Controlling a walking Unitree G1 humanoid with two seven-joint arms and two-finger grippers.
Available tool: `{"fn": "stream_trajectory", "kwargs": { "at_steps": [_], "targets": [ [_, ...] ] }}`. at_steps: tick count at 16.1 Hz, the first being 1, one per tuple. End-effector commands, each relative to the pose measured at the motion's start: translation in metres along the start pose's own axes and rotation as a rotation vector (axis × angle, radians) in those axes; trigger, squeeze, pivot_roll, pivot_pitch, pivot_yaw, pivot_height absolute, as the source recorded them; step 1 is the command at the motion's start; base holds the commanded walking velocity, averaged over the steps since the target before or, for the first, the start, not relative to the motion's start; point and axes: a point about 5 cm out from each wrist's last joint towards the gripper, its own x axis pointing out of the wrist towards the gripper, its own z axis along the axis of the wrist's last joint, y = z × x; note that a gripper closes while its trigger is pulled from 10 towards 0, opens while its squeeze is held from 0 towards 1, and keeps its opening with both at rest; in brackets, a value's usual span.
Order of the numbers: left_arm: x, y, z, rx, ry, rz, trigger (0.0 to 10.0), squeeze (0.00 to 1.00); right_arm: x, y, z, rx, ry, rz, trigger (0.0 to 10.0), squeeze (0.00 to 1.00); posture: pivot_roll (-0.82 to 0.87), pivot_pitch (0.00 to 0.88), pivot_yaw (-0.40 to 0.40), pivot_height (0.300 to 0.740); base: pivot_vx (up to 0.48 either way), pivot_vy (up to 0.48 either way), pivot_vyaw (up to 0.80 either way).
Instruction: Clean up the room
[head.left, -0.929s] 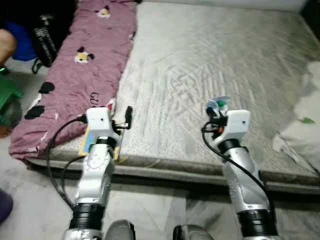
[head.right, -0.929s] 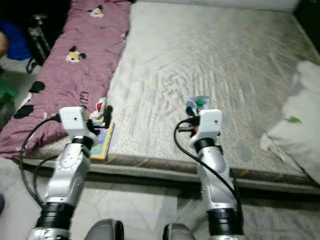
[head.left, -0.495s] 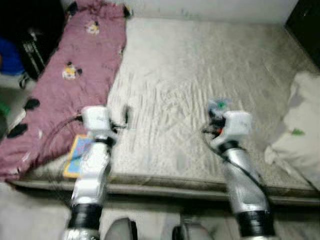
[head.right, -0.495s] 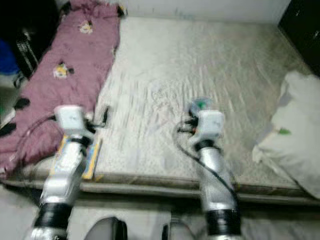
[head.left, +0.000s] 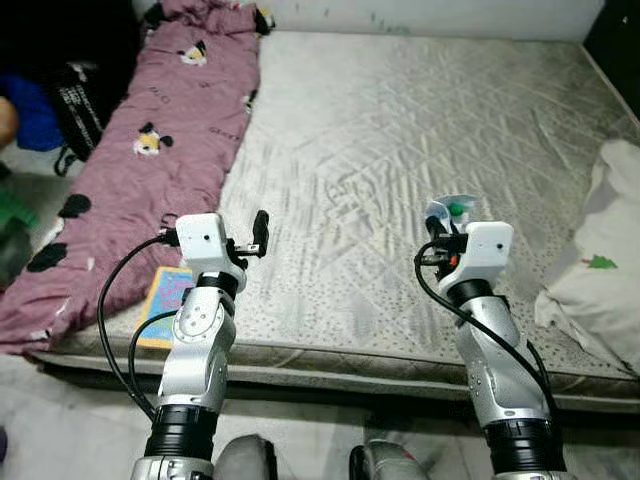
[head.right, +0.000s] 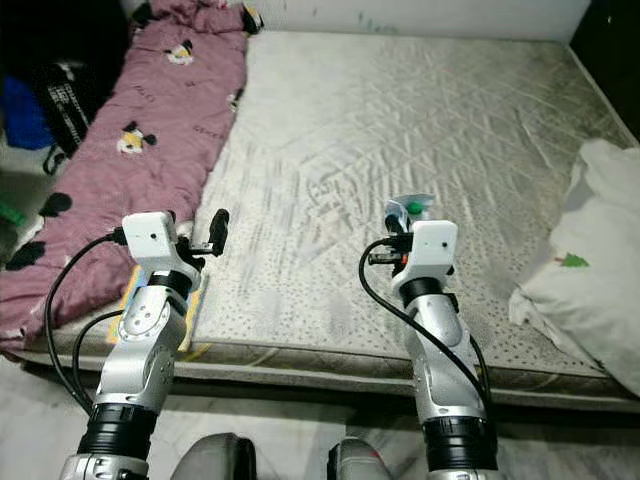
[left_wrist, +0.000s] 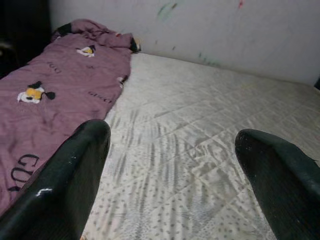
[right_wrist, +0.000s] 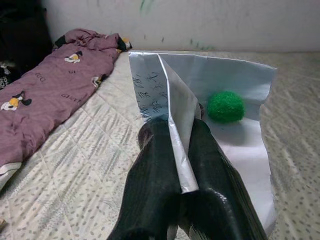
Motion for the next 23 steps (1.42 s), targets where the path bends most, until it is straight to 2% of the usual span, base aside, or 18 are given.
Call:
{"fn": "stream_trajectory", "kwargs": {
  "at_steps": [1,17,21,23],
  "targets": [
    [0.0001,0.004,-0.0005,0.008,0.008,0.007,10.0,0.0,0.0,0.0024,-0.0025,0.009,0.011,0.007,10.0,0.0,-0.05,0.145,0.011,0.74,0.0,0.48,-0.46],
    [0.0014,0.0021,-0.0007,0.008,0.008,0.001,10.0,0.0,0.0005,0.007,-0.002,0.005,-0.004,0.057,10.0,0.0,-0.05,0.128,0.012,0.74,0.0,0.48,0.0],
    [0.0025,0.0028,-0.0004,0.007,0.01,0.008,10.0,0.0,0.0017,0.011,-0.0007,-0.022,-0.012,0.083,10.0,0.0,-0.05,0.134,0.012,0.74,0.0,0.48,0.0],
    [0.0027,0.0029,-0.0001,0.012,0.008,0.011,10.0,0.0,0.0018,0.0089,-0.0009,-0.002,-0.013,0.07,10.0,0.0,-0.05,0.136,0.012,0.74,0.0,0.48,0.0]
  ]
}}
